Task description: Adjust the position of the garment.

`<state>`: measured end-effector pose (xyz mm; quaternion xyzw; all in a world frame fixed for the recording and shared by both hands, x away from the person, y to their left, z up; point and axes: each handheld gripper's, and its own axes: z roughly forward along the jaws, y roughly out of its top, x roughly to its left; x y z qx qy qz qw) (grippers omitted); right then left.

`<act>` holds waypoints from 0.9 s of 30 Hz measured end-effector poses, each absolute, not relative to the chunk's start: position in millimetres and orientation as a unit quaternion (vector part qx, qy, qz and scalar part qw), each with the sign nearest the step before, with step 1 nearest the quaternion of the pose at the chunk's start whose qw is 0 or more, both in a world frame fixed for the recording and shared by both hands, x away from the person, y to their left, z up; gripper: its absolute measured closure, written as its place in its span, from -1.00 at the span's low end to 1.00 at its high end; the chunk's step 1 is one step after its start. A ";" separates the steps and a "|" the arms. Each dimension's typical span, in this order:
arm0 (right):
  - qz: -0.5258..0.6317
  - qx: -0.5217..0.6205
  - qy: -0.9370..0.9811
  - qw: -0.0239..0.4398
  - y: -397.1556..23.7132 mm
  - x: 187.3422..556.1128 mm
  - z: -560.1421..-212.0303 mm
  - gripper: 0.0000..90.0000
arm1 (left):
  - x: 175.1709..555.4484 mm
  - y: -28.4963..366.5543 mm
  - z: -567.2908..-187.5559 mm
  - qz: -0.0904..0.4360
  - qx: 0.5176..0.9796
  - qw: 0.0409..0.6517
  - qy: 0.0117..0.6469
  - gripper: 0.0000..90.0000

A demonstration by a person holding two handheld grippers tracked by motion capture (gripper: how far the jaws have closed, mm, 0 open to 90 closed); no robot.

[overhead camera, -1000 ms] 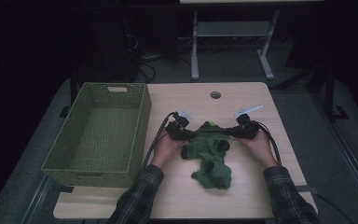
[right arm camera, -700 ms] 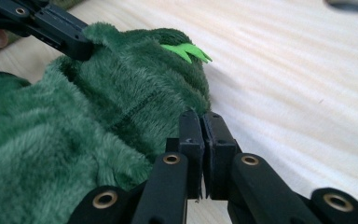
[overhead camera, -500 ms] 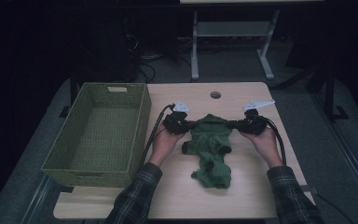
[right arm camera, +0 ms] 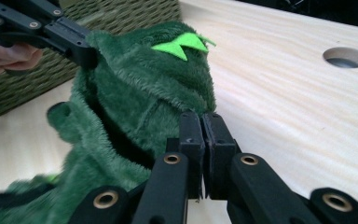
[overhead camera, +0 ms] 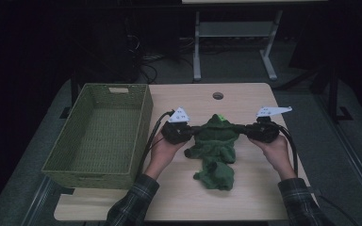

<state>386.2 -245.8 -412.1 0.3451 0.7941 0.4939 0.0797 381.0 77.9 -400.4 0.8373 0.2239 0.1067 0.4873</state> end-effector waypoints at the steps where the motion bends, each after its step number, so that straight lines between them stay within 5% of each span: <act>1: 0.495 0.341 0.795 0.081 -246.4 382.0 -412.0 0.94 | 377.4 78.4 -400.7 0.104 0.837 0.489 0.221 0.92; 27: 0.498 0.257 0.826 0.059 -244.1 269.9 -423.9 0.91 | 287.7 91.9 -426.8 0.061 0.845 0.516 0.128 0.92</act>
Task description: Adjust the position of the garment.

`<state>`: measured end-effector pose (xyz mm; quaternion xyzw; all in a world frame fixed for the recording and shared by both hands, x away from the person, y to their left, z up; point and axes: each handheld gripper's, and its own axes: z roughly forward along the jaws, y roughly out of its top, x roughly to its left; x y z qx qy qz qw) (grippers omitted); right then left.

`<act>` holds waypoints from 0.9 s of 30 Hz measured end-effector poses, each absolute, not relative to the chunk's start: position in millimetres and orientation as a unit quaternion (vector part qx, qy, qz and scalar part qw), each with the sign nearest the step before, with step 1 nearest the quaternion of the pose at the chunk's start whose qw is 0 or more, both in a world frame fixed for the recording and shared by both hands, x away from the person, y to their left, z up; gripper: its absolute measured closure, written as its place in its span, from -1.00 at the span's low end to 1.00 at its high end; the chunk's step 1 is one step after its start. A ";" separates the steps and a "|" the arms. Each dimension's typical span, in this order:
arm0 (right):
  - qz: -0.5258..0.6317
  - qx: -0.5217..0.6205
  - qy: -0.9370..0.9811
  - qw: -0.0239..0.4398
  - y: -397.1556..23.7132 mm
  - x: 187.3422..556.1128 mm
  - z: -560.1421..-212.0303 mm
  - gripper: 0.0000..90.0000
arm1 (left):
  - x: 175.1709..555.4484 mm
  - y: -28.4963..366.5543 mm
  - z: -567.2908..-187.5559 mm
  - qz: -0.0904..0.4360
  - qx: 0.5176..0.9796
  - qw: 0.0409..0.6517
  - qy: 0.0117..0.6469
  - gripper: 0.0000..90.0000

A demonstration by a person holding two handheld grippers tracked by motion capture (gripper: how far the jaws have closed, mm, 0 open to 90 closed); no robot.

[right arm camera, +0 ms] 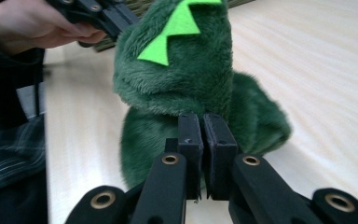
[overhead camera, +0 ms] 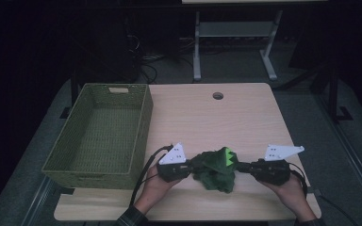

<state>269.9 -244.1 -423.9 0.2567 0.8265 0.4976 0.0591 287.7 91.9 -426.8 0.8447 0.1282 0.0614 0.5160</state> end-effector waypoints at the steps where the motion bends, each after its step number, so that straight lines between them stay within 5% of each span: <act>1: 0.497 0.255 0.828 0.052 -243.4 267.7 -425.3 0.91 | 285.9 92.2 -428.7 0.058 0.845 0.516 0.125 0.92; 17: 0.434 0.209 0.876 0.005 -224.8 250.4 -456.3 0.91 | 272.8 83.2 -457.9 0.024 0.885 0.456 0.087 0.91; 27: 0.419 0.210 0.883 0.005 -209.9 265.9 -464.3 0.92 | 287.7 79.7 -460.3 0.066 0.901 0.418 0.090 0.92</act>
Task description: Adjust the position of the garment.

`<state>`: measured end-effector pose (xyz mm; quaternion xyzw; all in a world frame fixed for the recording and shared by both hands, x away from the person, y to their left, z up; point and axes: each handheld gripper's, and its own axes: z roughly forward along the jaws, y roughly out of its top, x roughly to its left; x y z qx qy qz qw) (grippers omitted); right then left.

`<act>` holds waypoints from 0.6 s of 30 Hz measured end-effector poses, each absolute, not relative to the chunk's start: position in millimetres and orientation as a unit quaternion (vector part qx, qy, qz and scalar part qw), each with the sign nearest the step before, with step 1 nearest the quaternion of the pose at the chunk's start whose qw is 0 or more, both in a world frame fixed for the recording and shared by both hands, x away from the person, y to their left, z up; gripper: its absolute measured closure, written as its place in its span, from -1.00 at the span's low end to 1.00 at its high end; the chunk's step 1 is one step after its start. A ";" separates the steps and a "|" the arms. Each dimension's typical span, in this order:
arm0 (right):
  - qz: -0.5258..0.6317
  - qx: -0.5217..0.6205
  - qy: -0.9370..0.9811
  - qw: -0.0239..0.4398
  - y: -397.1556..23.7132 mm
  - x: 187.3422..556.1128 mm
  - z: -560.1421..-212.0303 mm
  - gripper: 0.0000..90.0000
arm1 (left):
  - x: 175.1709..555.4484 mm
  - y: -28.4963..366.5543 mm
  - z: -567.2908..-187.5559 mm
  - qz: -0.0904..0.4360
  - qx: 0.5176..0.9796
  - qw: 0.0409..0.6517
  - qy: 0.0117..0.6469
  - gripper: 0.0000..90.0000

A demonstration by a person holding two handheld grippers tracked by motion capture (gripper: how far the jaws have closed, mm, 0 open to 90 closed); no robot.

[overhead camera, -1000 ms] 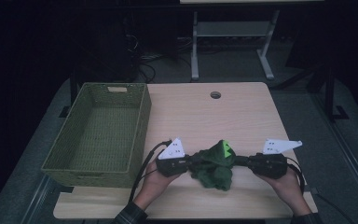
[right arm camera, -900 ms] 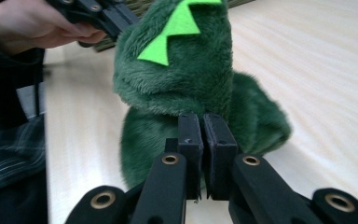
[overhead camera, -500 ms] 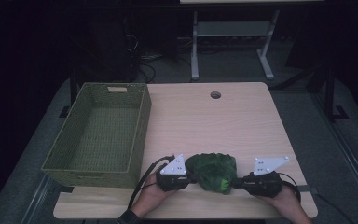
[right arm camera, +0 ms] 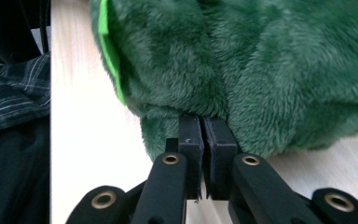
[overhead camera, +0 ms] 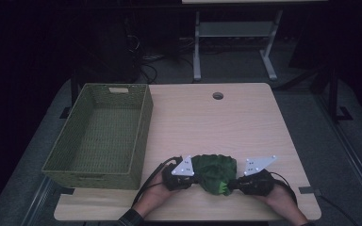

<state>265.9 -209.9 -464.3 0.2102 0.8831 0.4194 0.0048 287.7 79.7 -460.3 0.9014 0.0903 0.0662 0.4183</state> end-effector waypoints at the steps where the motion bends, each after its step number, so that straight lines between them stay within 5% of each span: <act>1: 0.418 0.211 0.884 0.005 -208.1 267.9 -464.5 0.92 | 290.3 80.4 -460.0 0.070 0.902 0.416 0.094 0.92; 7: 0.410 0.206 0.889 0.008 -197.6 273.1 -464.1 0.92 | 295.2 83.1 -460.7 0.058 0.903 0.414 0.103 0.86; 18: 0.446 0.222 0.867 0.016 -217.8 262.9 -442.1 0.58 | 285.7 93.5 -438.4 0.055 0.892 0.435 0.113 0.58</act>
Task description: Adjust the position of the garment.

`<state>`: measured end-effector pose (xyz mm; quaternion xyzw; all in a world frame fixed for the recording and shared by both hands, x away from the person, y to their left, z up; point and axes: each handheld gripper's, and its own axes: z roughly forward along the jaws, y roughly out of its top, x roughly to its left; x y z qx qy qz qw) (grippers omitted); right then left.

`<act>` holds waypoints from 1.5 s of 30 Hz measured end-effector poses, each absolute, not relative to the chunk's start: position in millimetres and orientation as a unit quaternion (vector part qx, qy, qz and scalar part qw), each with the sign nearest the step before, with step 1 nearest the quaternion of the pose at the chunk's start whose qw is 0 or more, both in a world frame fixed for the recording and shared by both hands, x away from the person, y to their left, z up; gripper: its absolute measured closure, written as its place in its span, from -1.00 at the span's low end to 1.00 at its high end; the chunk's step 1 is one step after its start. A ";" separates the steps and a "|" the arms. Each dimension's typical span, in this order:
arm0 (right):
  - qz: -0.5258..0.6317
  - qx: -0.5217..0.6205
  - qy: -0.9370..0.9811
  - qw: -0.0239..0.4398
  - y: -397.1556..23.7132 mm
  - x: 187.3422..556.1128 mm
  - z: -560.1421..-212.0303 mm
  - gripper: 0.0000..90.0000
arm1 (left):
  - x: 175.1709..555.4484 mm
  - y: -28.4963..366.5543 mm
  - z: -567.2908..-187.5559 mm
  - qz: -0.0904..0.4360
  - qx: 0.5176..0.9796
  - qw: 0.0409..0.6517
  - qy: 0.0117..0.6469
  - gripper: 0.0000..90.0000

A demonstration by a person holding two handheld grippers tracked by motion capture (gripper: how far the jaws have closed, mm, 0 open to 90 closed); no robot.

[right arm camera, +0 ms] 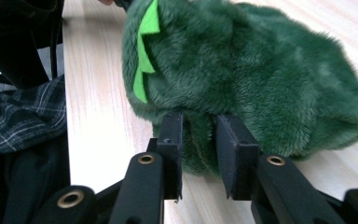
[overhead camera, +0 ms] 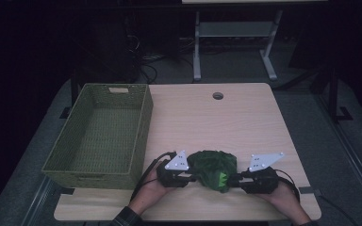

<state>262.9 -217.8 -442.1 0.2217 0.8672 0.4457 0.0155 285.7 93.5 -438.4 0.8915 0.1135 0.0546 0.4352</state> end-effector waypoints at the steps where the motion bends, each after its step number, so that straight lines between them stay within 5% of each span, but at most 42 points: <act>1: 0.448 0.221 0.866 0.019 -219.2 262.7 -440.3 0.56 | 285.6 94.9 -436.0 0.055 0.891 0.437 0.114 0.58; 8: 0.470 0.232 0.851 0.031 -234.1 265.1 -423.9 0.50 | 288.4 101.7 -420.2 0.060 0.884 0.446 0.127 0.57; 20: 0.438 0.293 0.845 0.091 -244.1 319.2 -416.9 0.99 | 303.6 81.4 -409.4 0.058 0.883 0.438 0.161 0.91; 31: 0.405 0.295 0.864 0.056 -218.0 362.4 -451.3 0.99 | 298.2 70.8 -435.3 0.019 0.901 0.403 0.162 0.90; 45: 0.392 0.262 0.882 0.018 -222.2 337.1 -459.0 0.99 | 314.6 71.0 -446.9 0.017 0.907 0.381 0.177 0.89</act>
